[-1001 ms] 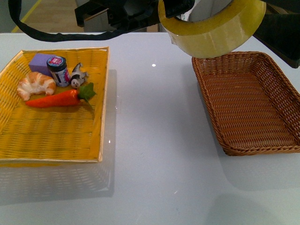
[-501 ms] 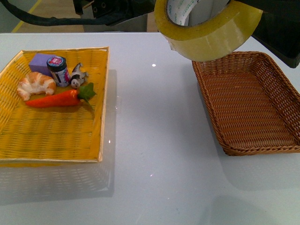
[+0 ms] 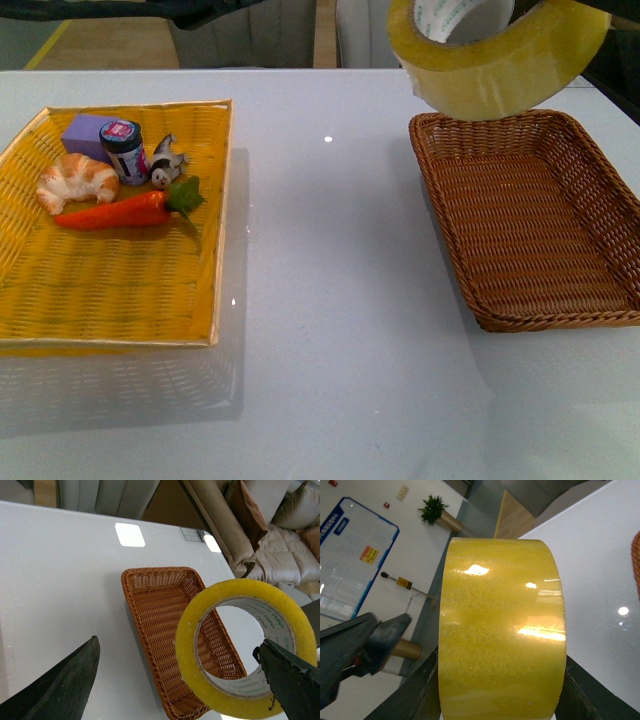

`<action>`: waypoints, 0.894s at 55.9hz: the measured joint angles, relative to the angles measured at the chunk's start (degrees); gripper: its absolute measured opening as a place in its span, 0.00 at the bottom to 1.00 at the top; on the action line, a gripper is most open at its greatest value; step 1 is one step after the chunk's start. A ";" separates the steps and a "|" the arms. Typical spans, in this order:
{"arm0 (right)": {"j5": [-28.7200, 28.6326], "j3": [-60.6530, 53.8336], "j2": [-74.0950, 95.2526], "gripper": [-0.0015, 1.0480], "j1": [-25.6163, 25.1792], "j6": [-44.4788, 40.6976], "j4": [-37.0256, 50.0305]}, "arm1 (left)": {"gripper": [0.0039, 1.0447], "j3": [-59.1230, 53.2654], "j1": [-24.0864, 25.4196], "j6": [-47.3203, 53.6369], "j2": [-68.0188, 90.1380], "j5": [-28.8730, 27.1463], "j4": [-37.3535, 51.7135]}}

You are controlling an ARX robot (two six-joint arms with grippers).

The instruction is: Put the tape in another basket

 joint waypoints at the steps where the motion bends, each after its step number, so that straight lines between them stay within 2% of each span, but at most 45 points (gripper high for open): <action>1: 0.00 0.02 0.28 0.46 -0.28 0.20 0.09 | 0.92 -0.48 0.11 0.20 -0.52 -0.15 0.20; 12: -0.09 1.79 5.09 0.46 -3.23 0.96 1.07 | 0.92 -5.29 1.99 1.64 -4.94 -0.46 4.09; 16: -0.07 3.23 7.43 0.46 -4.42 1.40 1.81 | 0.82 -10.16 2.03 9.07 -6.38 -14.29 14.80; 19: -0.07 4.57 9.31 0.46 -5.16 1.90 2.27 | 0.73 -15.32 3.37 14.64 -8.76 -22.43 22.29; 22: 0.00 6.03 11.34 0.46 -5.90 2.25 2.58 | 0.65 -20.46 5.92 19.56 -12.31 -25.09 26.51; 30: 1.81 9.55 16.66 0.46 -7.91 3.06 2.80 | 0.42 -31.34 13.66 25.29 -22.62 -20.57 27.82; 41: 2.64 15.74 25.33 0.46 -8.24 3.67 1.97 | 0.12 -39.78 18.51 27.08 -30.51 -15.69 27.74; 44: 4.66 18.32 28.63 0.46 -8.41 3.67 0.98 | 0.01 -41.86 19.80 27.17 -33.14 -14.16 27.28; 50: 6.73 21.35 32.52 0.46 -9.11 3.76 0.00 | 0.01 -44.28 21.57 27.47 -36.61 -12.72 26.25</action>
